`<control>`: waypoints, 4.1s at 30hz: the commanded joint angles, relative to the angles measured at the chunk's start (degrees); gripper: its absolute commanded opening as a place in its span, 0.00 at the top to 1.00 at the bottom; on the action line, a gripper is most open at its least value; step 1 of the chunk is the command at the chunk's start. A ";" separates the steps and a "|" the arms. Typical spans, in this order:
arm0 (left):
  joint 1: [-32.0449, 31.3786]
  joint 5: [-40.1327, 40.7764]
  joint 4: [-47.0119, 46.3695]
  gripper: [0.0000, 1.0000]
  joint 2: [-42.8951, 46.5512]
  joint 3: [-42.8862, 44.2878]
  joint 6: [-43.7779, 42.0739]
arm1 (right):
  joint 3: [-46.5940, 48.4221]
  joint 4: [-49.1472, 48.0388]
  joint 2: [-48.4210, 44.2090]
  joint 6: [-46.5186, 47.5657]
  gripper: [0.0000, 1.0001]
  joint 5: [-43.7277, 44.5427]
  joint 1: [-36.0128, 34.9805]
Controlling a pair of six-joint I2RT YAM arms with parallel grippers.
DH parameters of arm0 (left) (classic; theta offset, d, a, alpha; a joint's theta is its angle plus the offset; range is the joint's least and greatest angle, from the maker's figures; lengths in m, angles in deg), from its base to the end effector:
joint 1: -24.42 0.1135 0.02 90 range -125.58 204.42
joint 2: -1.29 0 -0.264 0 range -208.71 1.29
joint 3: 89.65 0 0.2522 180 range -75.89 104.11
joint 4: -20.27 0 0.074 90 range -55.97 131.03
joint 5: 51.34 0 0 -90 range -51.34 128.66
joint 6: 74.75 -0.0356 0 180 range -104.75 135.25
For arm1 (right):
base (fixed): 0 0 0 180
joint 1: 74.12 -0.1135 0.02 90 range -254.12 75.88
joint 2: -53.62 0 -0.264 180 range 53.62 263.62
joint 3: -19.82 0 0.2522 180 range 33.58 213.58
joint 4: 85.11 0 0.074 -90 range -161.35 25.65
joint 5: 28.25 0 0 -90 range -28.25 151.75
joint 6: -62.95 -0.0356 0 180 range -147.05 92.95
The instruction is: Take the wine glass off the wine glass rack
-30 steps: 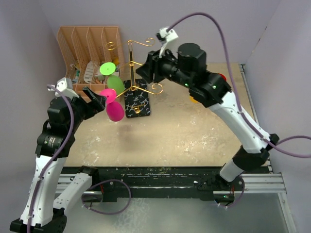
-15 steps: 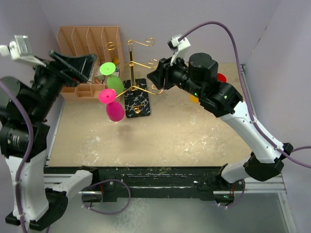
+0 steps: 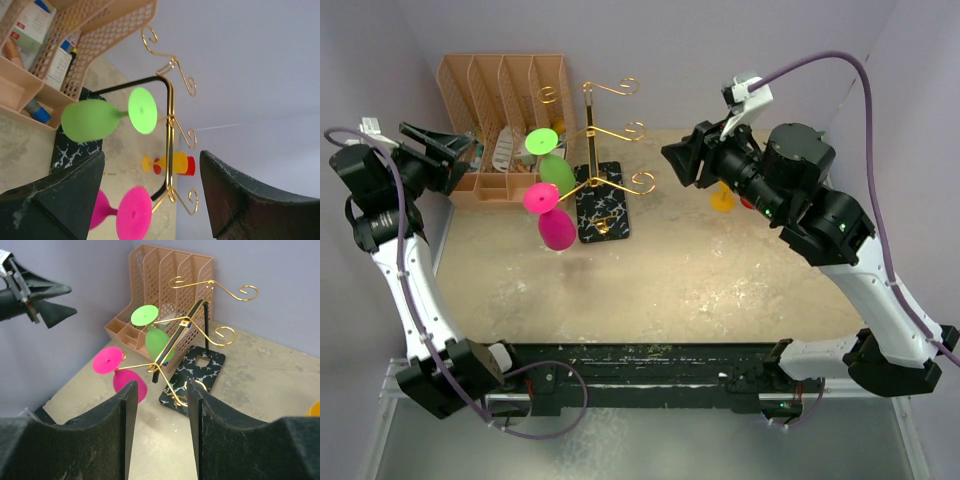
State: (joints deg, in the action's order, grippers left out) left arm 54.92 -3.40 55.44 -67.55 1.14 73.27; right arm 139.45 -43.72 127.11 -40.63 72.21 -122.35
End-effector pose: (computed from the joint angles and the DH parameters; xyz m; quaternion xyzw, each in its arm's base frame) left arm 0.2330 0.1096 0.4310 -0.3510 0.6795 -0.4111 0.4961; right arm 0.1569 0.1660 0.5575 -0.1368 0.6638 0.3234 0.6604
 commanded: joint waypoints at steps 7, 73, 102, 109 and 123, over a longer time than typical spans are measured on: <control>-3.61 -11.78 -17.00 0.25 22.19 -25.24 3.76 | -2.26 -0.24 -0.83 0.55 0.53 0.02 0.50; -10.07 -14.62 -19.30 0.97 9.88 -27.26 0.95 | -11.14 -4.41 -2.71 -3.07 0.54 0.48 0.50; -11.74 -15.22 -33.72 0.98 10.08 -28.81 17.47 | -13.05 -5.39 -4.59 -3.26 0.54 1.42 0.50; -14.73 -12.79 -36.26 0.98 4.98 -26.28 16.87 | -13.05 -5.67 -4.59 -3.71 0.54 0.97 0.50; -17.72 -6.77 -40.94 0.99 -1.12 -18.89 17.24 | -14.06 -6.41 -5.33 -3.87 0.54 1.22 0.50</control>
State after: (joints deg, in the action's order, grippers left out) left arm 38.22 -13.08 18.96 -67.88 -21.46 91.11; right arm 125.78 -46.51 123.13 -43.93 72.80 -122.04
